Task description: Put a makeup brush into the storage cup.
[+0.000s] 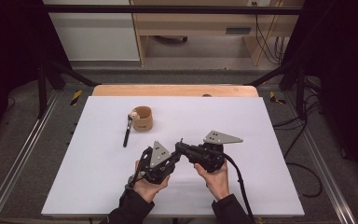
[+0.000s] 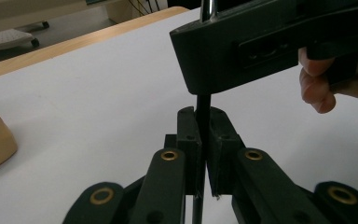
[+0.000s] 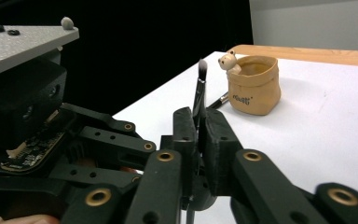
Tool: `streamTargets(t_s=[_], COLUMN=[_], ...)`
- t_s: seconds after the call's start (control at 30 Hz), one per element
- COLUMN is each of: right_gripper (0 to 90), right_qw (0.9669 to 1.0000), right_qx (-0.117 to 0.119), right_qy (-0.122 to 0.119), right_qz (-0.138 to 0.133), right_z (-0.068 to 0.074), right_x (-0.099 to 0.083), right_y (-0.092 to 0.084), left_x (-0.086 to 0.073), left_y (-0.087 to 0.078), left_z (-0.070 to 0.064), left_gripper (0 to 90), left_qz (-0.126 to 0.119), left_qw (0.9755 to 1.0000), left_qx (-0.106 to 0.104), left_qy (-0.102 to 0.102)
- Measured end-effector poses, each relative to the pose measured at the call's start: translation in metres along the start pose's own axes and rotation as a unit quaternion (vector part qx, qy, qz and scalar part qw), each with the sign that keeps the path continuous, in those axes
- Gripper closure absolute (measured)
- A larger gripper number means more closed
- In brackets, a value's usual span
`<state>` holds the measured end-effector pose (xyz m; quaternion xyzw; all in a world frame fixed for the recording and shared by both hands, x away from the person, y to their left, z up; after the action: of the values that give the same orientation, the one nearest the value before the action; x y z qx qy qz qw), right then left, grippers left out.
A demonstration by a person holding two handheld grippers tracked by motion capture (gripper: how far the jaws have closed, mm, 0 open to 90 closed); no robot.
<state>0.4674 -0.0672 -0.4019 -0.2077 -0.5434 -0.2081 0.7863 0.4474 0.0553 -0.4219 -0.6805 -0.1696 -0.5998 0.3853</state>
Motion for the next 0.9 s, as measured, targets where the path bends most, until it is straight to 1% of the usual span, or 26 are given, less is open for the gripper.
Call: streamTargets(t_s=[0.07,0.17,0.23,0.3,0.33,0.37,0.4,0.47,0.53,0.6,0.63,0.67,0.7,0.73,0.77,0.8,0.83,0.87,0.9], right_gripper=[77.7,73.4,69.6,66.6,65.2,65.2,60.7,58.2,54.3,50.3,47.9,47.9,42.4,42.4,40.4,35.9,35.9,32.3,32.3], right_qw=[1.0000,0.9998,0.9998,0.9997,0.9996,0.9996,0.9991,0.9986,0.9980,0.9967,0.9965,0.9965,0.9950,0.9950,0.9944,0.9927,0.9927,0.9911,0.9911], right_qx=[0.001,0.001,-0.001,-0.010,-0.013,-0.013,-0.026,-0.035,-0.045,-0.058,-0.061,-0.061,-0.076,-0.076,-0.079,-0.092,-0.092,-0.102,-0.102], right_qy=[0.000,-0.006,-0.009,-0.016,-0.022,-0.022,-0.031,-0.038,-0.045,-0.057,-0.058,-0.058,-0.065,-0.065,-0.069,-0.077,-0.077,-0.084,-0.084], right_qz=[-0.007,-0.018,-0.019,-0.017,-0.015,-0.015,-0.012,-0.009,-0.005,0.001,0.004,0.004,0.009,0.009,0.011,0.013,0.013,0.015,0.015], right_z=[0.000,-0.001,-0.002,-0.005,-0.006,-0.006,-0.010,-0.013,-0.017,-0.021,-0.023,-0.023,-0.027,-0.027,-0.029,-0.033,-0.033,-0.037,-0.037], right_x=[0.002,0.005,0.007,0.008,0.008,0.008,0.008,0.008,0.007,0.005,0.005,0.005,0.003,0.003,0.002,0.001,0.001,0.000,0.000], right_y=[-0.002,-0.006,-0.010,-0.013,-0.015,-0.015,-0.019,-0.023,-0.027,-0.030,-0.032,-0.032,-0.034,-0.034,-0.036,-0.040,-0.040,-0.044,-0.044], left_x=[0.000,-0.001,-0.002,-0.003,-0.003,-0.003,-0.003,-0.002,-0.001,-0.001,-0.001,-0.001,0.000,0.000,0.001,0.001,0.002,0.004,0.004], left_y=[0.000,-0.001,-0.002,-0.004,-0.005,-0.005,-0.007,-0.010,-0.012,-0.016,-0.016,-0.017,-0.019,-0.019,-0.021,-0.023,-0.024,-0.026,-0.026], left_z=[0.002,0.005,0.011,0.017,0.019,0.019,0.025,0.030,0.033,0.040,0.040,0.042,0.045,0.047,0.050,0.052,0.054,0.059,0.059], left_gripper=[84.3,84.3,84.3,84.3,84.2,84.2,84.2,84.2,84.2,84.2,84.2,84.2,84.2,84.2,84.1,84.1,84.1,84.1,84.1], left_qz=[0.001,0.001,-0.001,-0.001,-0.002,-0.002,-0.005,-0.008,-0.009,-0.006,-0.006,-0.007,-0.007,-0.008,-0.009,-0.009,-0.010,-0.011,-0.011], left_qw=[1.0000,1.0000,0.9999,0.9998,0.9997,0.9997,0.9996,0.9994,0.9994,0.9993,0.9993,0.9992,0.9991,0.9991,0.9990,0.9989,0.9988,0.9987,0.9987], left_qx=[0.004,0.007,0.014,0.019,0.020,0.020,0.023,0.026,0.028,0.036,0.036,0.037,0.039,0.040,0.042,0.044,0.046,0.048,0.048], left_qy=[-0.002,-0.003,-0.008,-0.007,-0.012,-0.012,-0.015,-0.019,-0.018,-0.012,-0.012,-0.013,-0.014,-0.015,-0.013,-0.013,-0.012,-0.012,-0.012])
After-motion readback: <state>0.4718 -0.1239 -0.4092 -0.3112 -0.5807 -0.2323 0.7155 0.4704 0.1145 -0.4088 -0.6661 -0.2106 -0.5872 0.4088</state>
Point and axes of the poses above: each handheld gripper's, and its own axes: y roughly forward along the jaws, x roughly out of its top, z roughly to its left, the point moved 5 cm from there along y, roughly forward along the jaws, and after that the axes turned 9 degrees about -z, right-handed, at the moved point
